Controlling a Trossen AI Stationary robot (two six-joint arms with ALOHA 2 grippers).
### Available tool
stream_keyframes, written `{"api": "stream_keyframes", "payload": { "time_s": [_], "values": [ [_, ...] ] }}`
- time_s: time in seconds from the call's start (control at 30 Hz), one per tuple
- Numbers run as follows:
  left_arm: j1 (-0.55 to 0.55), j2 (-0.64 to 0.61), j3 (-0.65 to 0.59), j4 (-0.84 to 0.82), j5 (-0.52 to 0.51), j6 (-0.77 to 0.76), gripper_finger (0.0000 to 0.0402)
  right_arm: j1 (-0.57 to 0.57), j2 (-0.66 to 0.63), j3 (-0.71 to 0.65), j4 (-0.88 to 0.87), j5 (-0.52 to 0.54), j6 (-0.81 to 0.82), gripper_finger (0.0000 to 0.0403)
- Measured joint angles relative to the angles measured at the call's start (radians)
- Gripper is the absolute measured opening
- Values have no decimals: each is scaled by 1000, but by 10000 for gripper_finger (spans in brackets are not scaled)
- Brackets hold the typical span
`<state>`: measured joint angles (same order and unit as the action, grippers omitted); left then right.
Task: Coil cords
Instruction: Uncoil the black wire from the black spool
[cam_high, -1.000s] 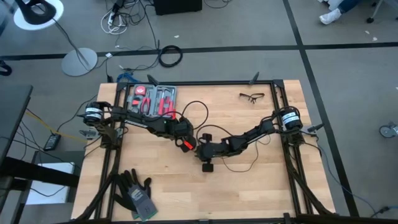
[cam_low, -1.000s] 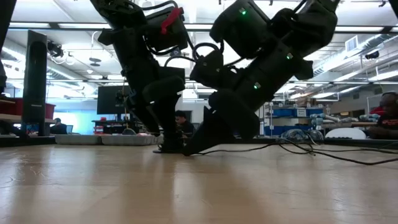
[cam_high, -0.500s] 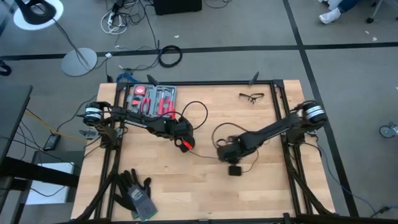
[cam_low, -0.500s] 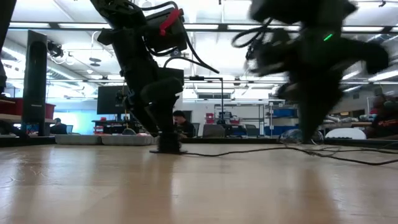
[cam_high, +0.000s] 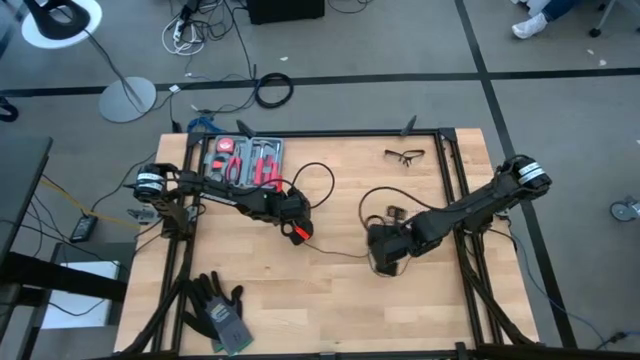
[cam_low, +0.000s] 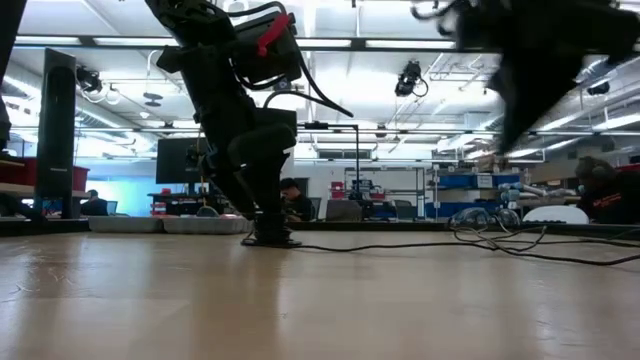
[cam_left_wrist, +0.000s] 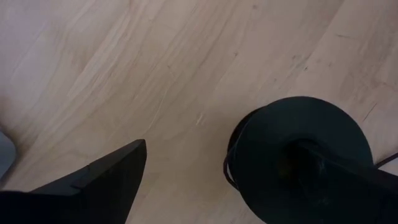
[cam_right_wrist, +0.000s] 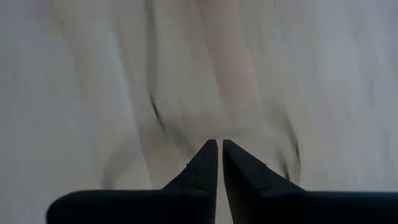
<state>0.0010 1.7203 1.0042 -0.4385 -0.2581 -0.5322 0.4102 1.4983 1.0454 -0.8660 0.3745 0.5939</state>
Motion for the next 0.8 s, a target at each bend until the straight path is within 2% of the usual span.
{"api": "stream_keyframes", "payload": {
  "time_s": [0.1,0.2,0.3,0.37,0.5,0.63,0.8],
  "values": [
    [0,0,0,1,0,-2,400,-31,21,2,288,66,-160,34],
    [0,0,0,1,0,-3,400,-71,78,1,560,70,-304,50],
    [0,0,0,0,1,-3,400,-107,167,2,793,56,-401,70],
    [0,0,0,0,1,-4,400,-132,242,2,899,10,-435,84],
    [-1,0,0,0,1,-4,400,-165,372,1,1005,-73,-434,111],
    [-1,0,0,-1,4,-4,400,-172,447,1,1034,-82,-403,127],
    [-1,0,0,0,9,-4,400,-175,487,1,1037,-90,-365,129]
  ]
}}
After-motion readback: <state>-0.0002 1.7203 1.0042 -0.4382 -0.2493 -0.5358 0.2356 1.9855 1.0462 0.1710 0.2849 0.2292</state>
